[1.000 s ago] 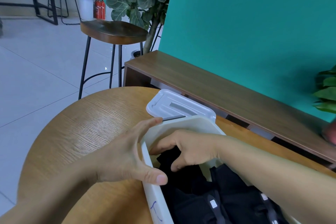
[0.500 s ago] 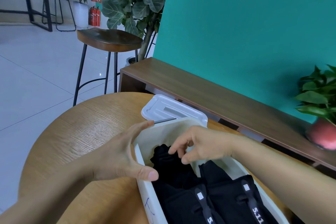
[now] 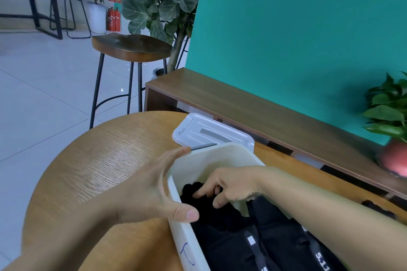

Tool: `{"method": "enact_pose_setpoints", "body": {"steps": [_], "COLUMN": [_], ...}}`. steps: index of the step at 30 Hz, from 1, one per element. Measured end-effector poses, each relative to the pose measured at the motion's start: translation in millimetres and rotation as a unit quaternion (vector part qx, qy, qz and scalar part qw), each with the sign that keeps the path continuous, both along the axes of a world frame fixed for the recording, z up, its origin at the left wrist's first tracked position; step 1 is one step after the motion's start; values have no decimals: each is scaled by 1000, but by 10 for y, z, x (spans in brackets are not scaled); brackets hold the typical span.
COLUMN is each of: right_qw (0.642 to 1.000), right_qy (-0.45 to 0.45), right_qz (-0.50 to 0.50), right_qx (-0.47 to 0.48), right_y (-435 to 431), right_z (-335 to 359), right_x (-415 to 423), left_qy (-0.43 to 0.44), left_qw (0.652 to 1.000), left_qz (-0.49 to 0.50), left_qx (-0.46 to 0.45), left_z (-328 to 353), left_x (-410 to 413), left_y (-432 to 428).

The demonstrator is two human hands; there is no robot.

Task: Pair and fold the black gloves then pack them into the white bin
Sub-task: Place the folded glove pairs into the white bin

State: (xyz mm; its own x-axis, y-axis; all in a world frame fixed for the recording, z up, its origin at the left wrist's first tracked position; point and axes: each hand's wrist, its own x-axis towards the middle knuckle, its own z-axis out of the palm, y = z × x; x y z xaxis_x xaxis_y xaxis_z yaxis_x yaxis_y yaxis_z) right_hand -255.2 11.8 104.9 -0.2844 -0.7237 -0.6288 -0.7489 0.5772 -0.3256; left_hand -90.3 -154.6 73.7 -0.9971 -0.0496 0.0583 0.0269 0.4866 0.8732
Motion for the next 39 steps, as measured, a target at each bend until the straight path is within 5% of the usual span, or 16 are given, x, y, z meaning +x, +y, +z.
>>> {"method": "enact_pose_setpoints", "body": {"steps": [17,26,32,39], "right_qw": [988,929,882,868], "right_qy": [33,80,106,125], "right_qz": [-102,-266,-370,-419], "right_qx": [-113,-244,-271,-235], "right_y": [478,1648,2627,3385], "right_z": [728,1088,761,39], "right_x": [224,726,1051,1328], "left_qy": [9,63,95,191], "left_qw": [1000,989,978,919], "left_qz": [25,-17,-77,-123], "left_qx": [-9,-134,-169,-324], "left_z": [156,364,396,313], "left_x": [103,544,649,652], "left_y": [89,774,1564,2472]}}
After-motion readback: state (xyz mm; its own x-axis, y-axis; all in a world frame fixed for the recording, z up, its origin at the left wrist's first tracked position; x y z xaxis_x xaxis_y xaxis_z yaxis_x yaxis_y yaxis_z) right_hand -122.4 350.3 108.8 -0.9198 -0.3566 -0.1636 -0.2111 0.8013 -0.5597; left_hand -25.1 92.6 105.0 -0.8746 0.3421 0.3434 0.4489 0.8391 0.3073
